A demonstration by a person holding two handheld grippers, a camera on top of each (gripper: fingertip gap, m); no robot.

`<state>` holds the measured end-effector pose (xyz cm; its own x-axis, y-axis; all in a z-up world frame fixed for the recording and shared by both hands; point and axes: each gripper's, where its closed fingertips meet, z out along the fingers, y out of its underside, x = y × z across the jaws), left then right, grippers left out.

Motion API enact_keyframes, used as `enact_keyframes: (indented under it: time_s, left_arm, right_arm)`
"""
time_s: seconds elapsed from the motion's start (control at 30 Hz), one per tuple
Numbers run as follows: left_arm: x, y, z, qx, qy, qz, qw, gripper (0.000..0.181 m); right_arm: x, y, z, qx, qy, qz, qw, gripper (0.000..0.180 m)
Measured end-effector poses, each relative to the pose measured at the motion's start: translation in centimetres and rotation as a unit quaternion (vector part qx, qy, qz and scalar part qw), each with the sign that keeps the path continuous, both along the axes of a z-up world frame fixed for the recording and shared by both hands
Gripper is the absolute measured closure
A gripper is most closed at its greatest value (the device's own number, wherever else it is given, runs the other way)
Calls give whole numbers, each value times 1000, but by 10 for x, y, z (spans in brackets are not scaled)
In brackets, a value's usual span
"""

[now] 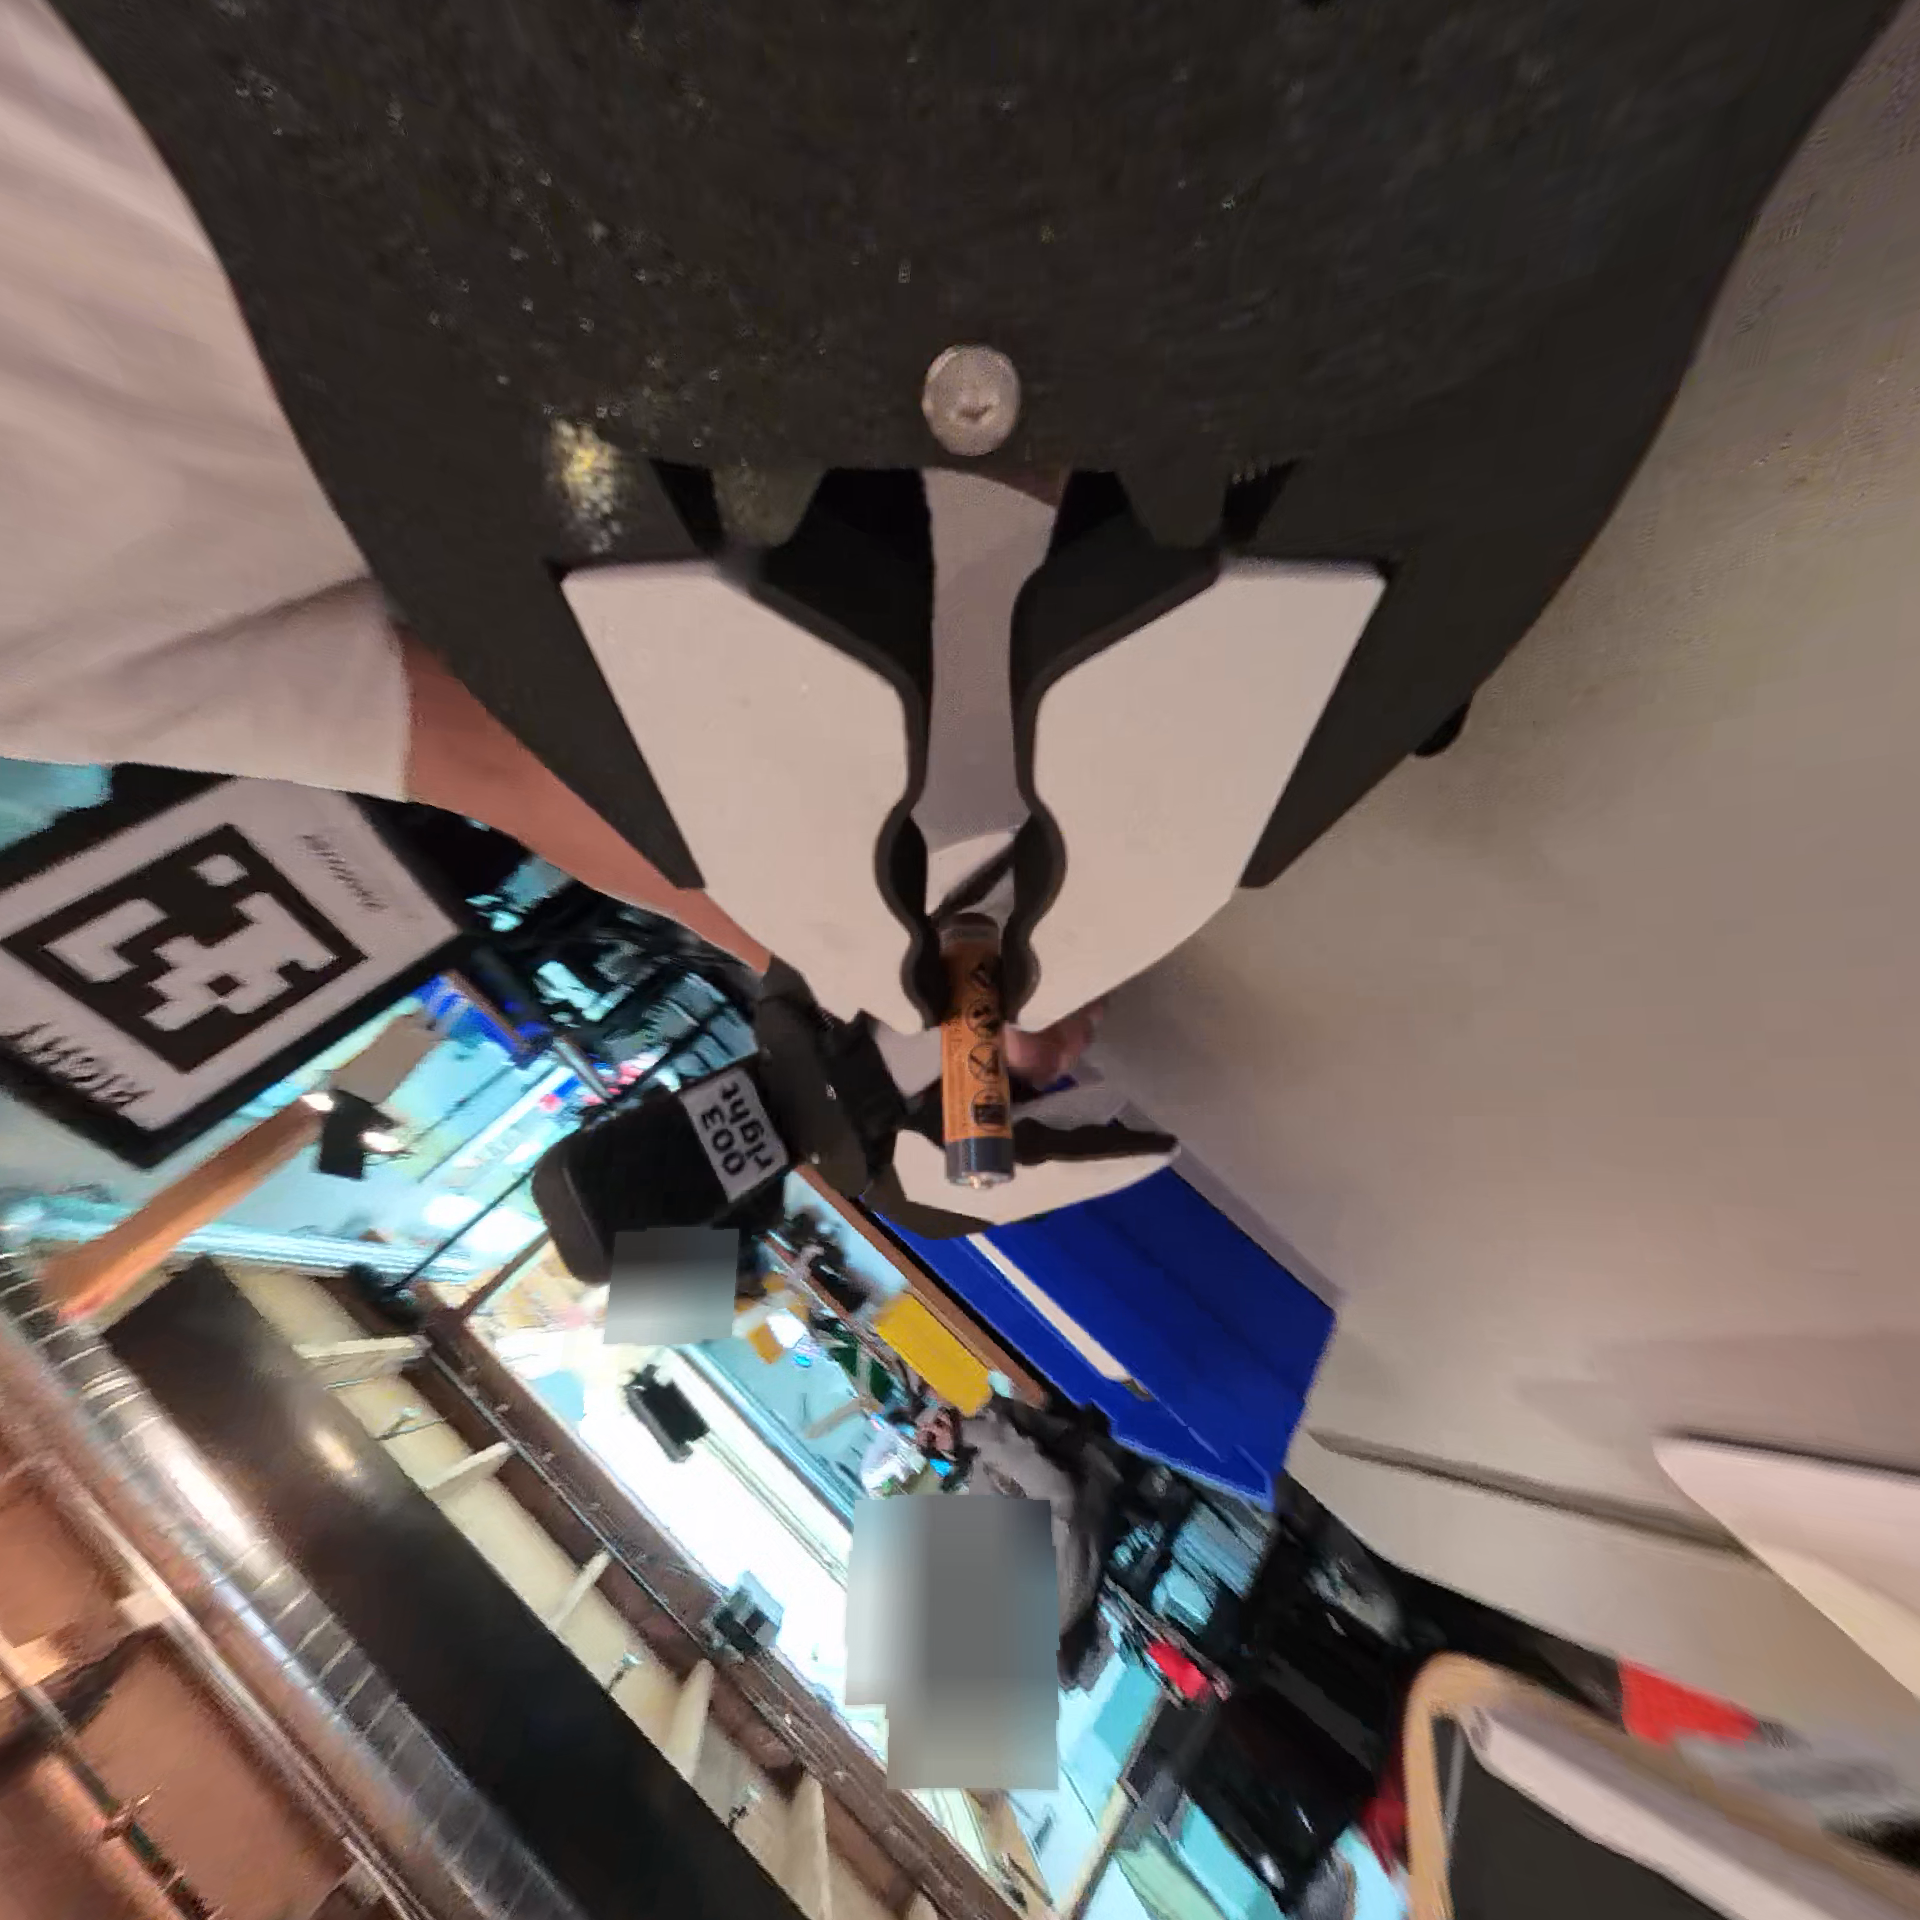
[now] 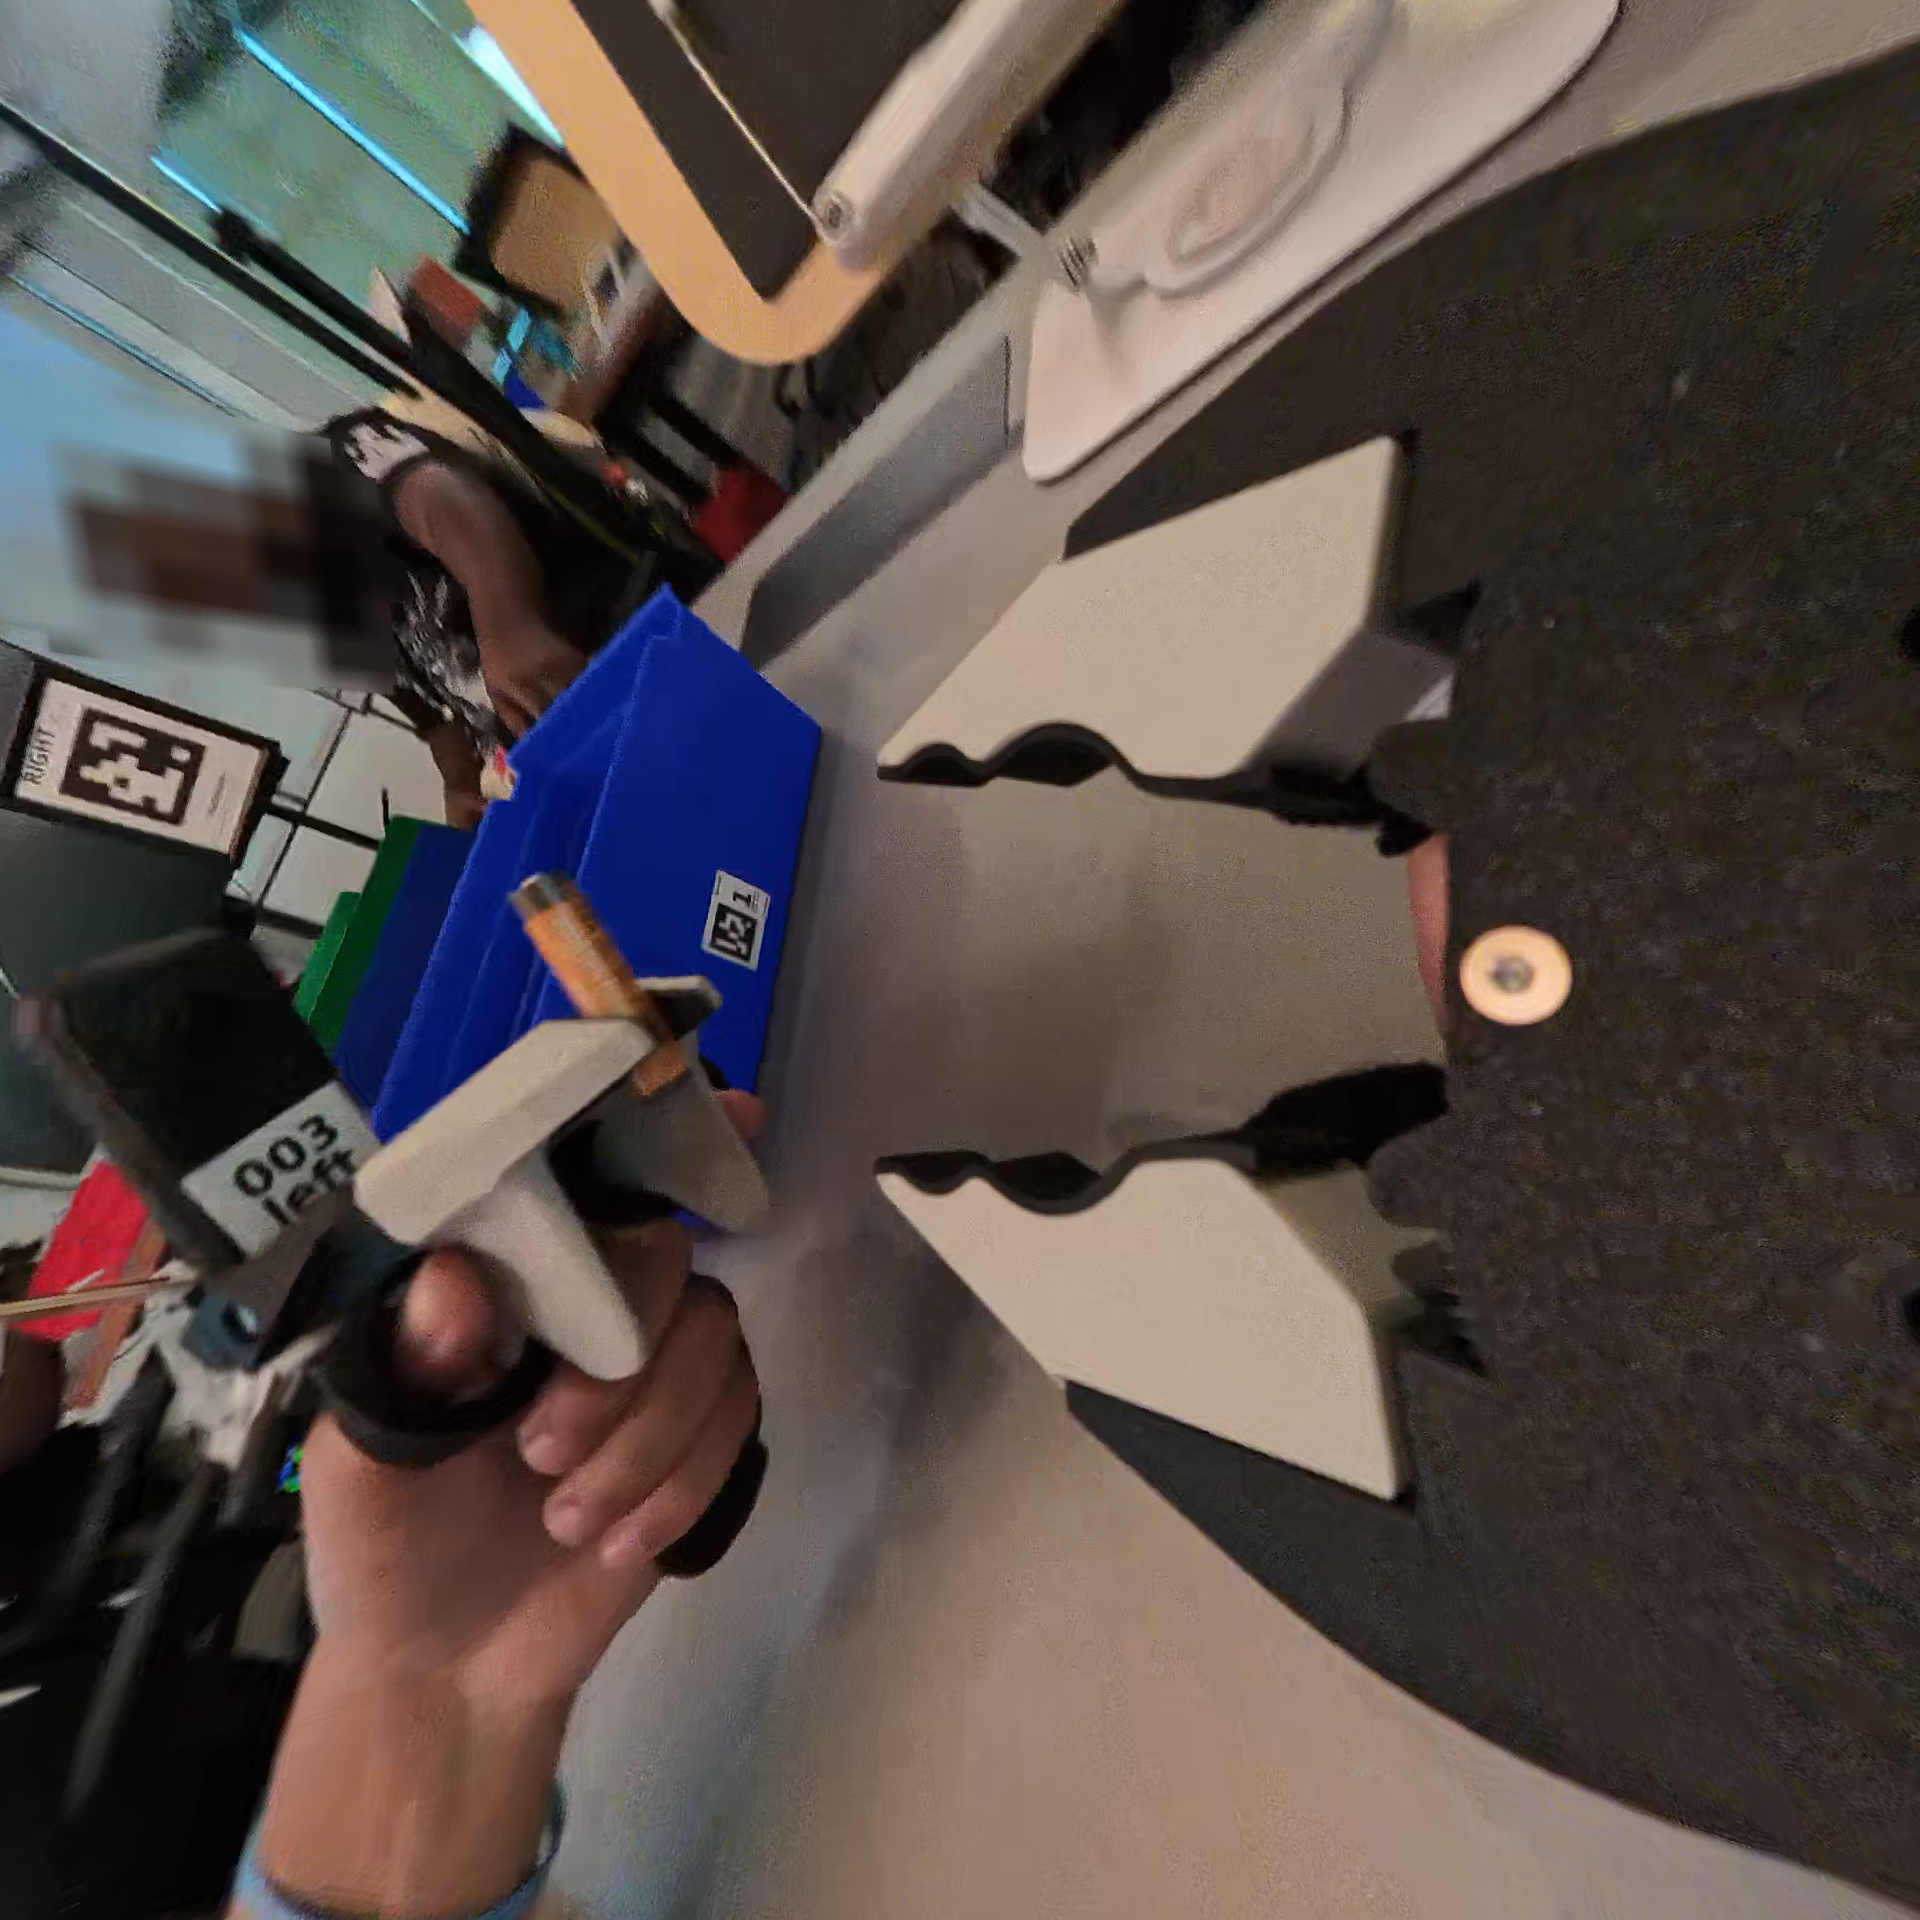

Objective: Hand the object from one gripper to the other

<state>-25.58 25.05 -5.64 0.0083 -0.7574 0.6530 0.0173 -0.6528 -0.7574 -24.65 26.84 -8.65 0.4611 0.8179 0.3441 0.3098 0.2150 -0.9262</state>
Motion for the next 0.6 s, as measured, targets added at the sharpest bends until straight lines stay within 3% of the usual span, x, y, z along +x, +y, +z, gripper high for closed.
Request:
enact_keyframes:
  time_s: [0.23,0.6]
  left_arm:
    - [8,-14,-15,-91,5,-69,993,170]
    - [15,-24,-17,-108,5,-92,990,171]
  right_arm:
    - [-19,-17,27,101,-9,-6,995,116]
    - [-21,-14,18,172,-74,-27,982,134]
